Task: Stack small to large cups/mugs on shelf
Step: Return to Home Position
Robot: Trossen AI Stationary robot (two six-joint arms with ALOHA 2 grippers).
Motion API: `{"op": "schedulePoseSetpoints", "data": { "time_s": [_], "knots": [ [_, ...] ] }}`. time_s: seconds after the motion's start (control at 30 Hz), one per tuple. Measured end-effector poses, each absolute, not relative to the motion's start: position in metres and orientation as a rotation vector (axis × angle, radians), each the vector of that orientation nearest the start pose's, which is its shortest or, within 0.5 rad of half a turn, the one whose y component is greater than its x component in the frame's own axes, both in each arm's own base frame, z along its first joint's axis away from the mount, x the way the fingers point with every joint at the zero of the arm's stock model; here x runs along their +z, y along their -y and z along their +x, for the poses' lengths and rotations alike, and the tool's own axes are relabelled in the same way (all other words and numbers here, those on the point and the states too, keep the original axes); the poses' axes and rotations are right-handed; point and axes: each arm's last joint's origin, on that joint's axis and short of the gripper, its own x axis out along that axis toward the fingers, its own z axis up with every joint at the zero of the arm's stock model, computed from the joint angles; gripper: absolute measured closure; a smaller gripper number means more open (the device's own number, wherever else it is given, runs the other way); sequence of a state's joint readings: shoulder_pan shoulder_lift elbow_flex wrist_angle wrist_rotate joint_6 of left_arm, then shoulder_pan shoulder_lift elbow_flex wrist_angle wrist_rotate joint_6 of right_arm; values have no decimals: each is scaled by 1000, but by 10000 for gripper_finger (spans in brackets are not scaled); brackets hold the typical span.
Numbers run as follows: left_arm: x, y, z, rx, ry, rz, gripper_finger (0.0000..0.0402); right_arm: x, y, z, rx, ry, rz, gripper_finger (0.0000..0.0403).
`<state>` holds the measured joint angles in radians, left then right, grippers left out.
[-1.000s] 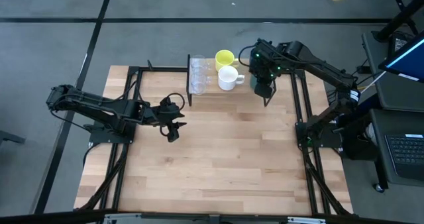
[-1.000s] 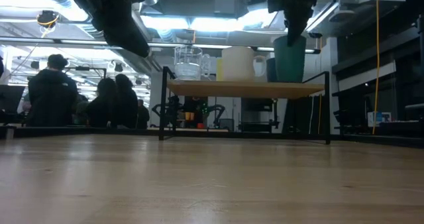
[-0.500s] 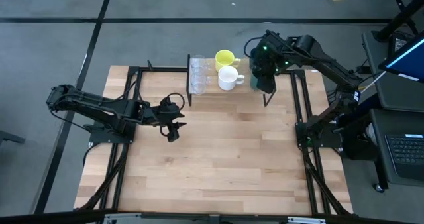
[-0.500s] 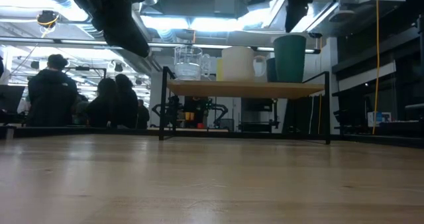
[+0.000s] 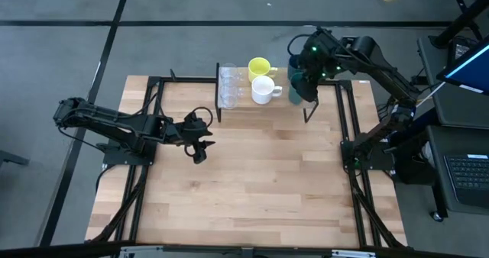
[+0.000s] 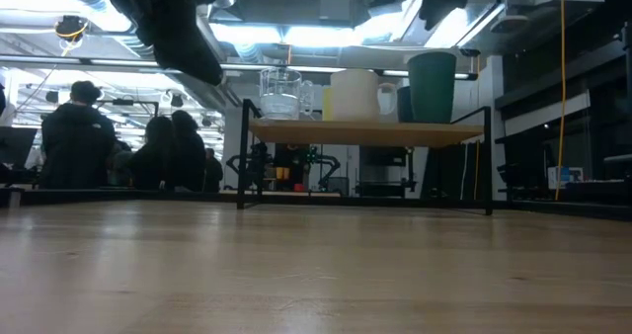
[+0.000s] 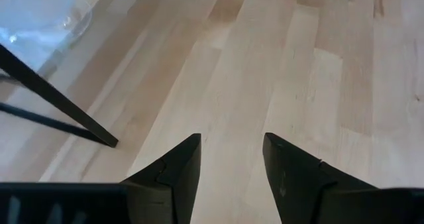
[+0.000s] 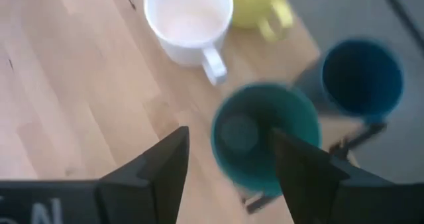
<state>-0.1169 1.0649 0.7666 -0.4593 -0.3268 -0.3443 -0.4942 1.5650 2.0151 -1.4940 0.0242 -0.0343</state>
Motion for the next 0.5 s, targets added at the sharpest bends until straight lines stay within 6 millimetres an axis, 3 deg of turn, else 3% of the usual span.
{"op": "schedulePoseSetpoints", "data": {
  "time_s": [0.13, 0.27, 0.5],
  "knots": [
    [254, 16, 211, 320, -712, -194, 243, 442, 119, 220, -504, -1089, 330, 193],
    [264, 16, 201, 246, -677, -245, 243, 455, 101, 198, -479, -1011, 312, 193],
    [299, 12, 156, 159, -493, -252, 243, 482, 64, 144, -433, -736, 236, 193]
  ]
}}
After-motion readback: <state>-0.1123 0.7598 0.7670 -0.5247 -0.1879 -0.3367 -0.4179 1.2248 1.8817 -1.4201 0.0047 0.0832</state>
